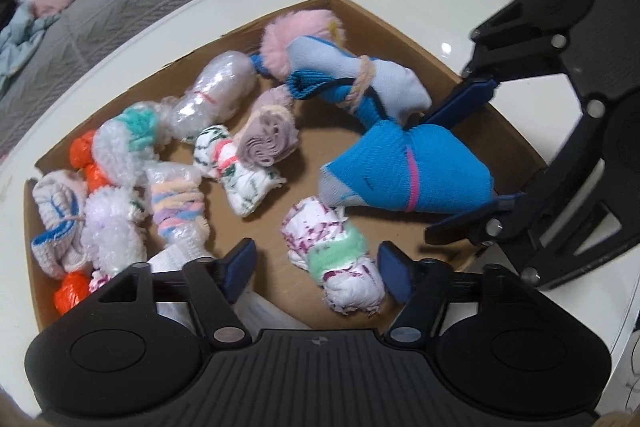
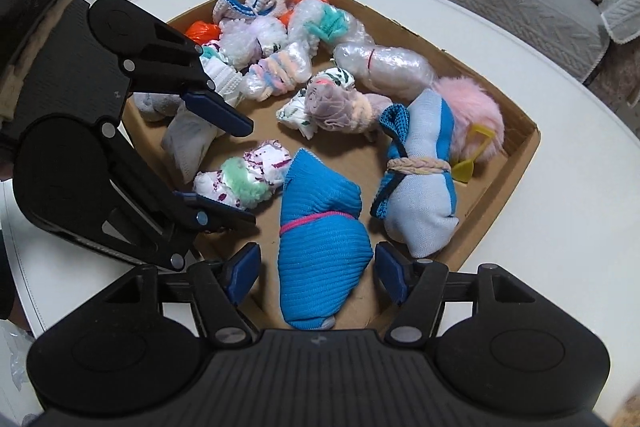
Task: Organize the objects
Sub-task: 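Lower both bundles into the tray and open both grippers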
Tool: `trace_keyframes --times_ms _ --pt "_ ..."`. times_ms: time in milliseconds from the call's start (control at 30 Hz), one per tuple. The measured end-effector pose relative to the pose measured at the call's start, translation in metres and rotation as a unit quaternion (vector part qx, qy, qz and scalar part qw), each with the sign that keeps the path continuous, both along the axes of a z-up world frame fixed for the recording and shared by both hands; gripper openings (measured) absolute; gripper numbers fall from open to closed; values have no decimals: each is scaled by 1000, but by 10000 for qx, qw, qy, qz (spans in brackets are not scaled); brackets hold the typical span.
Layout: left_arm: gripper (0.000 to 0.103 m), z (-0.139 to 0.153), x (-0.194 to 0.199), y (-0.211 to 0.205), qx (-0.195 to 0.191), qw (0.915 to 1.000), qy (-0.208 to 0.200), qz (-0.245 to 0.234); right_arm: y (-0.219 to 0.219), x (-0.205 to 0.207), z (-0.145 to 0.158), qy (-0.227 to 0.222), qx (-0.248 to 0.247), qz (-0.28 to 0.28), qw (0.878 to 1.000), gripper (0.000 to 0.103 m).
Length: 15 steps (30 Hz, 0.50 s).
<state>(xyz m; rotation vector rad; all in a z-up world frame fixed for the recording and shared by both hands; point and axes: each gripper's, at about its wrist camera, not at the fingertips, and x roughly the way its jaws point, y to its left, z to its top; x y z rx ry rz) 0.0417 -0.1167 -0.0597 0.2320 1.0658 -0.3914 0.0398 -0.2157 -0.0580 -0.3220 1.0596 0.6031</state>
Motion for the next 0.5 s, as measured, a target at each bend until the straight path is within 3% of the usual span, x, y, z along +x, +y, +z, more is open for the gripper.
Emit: trace_keyframes --times_ms 133,500 --pt "78 2 -2 3 -28 9999 -20 118 2 -1 3 -80 -19 -53 10000 72" --pt "85 16 -6 7 9 9994 -102 331 1 0 11 -51 111 -206 9997 77"
